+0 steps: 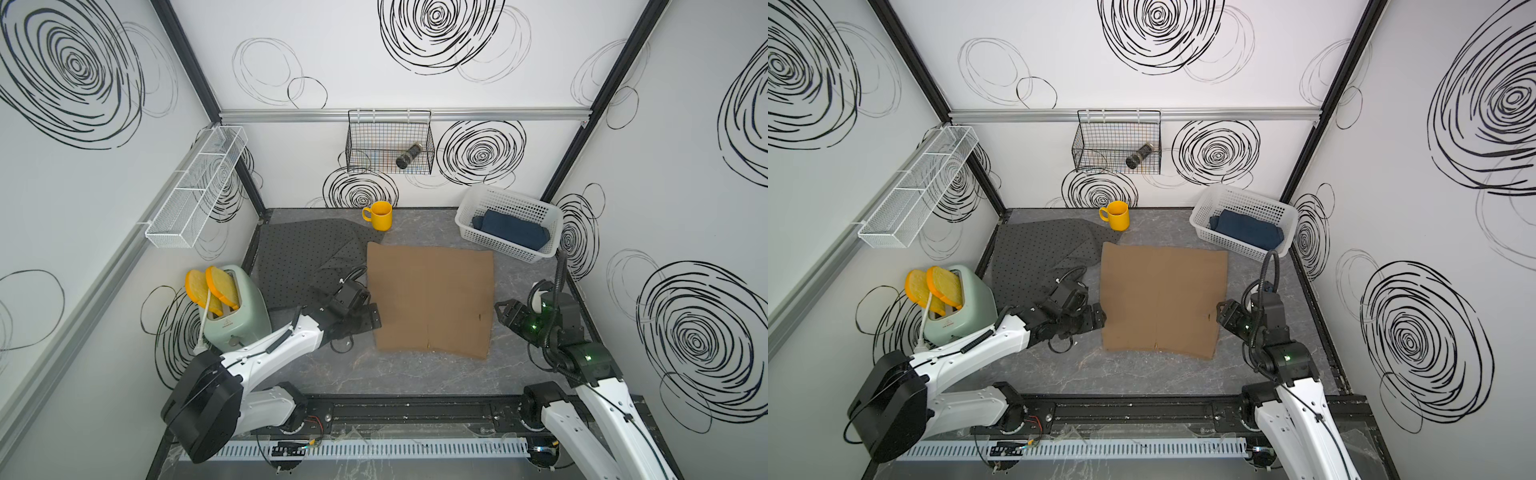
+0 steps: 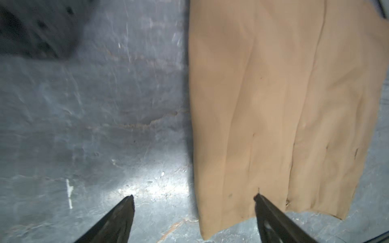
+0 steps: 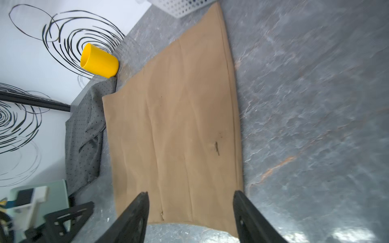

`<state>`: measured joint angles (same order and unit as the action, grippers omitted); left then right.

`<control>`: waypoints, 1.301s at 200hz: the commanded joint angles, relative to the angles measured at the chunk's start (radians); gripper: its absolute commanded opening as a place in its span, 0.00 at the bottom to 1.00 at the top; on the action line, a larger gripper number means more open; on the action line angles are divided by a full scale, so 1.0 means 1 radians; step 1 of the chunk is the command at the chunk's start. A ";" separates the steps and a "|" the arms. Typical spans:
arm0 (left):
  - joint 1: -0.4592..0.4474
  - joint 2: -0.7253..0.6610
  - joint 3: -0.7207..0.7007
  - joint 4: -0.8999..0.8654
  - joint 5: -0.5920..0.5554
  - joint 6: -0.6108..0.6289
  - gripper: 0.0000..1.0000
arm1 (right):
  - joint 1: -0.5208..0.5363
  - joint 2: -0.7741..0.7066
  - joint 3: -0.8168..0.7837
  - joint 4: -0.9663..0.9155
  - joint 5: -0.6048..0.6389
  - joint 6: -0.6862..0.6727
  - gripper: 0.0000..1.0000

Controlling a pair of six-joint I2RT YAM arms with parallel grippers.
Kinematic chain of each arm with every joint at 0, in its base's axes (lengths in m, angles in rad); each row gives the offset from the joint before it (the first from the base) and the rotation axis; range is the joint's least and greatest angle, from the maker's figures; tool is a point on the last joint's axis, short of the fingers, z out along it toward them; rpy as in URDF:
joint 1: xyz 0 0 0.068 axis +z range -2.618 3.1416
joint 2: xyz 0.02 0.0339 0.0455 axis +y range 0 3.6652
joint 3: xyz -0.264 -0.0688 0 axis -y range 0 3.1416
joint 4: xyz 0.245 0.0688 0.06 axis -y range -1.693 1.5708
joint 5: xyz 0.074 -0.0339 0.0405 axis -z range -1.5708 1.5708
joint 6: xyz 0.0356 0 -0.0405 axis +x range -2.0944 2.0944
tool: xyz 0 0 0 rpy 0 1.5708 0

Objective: Roll up the skirts
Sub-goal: Flatten out the skirt at the center of the board, then move the skirt to the center of the board.

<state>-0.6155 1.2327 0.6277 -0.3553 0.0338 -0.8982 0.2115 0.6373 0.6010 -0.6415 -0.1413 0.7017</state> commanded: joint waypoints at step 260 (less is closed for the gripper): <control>0.009 0.041 0.265 -0.238 -0.288 0.180 0.00 | 0.341 1.141 0.268 0.539 -0.195 0.019 0.23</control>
<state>-0.6701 1.3411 0.8856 -0.4446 -0.1703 -0.7986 0.4530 1.6859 0.8345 -0.1608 -0.3126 0.6403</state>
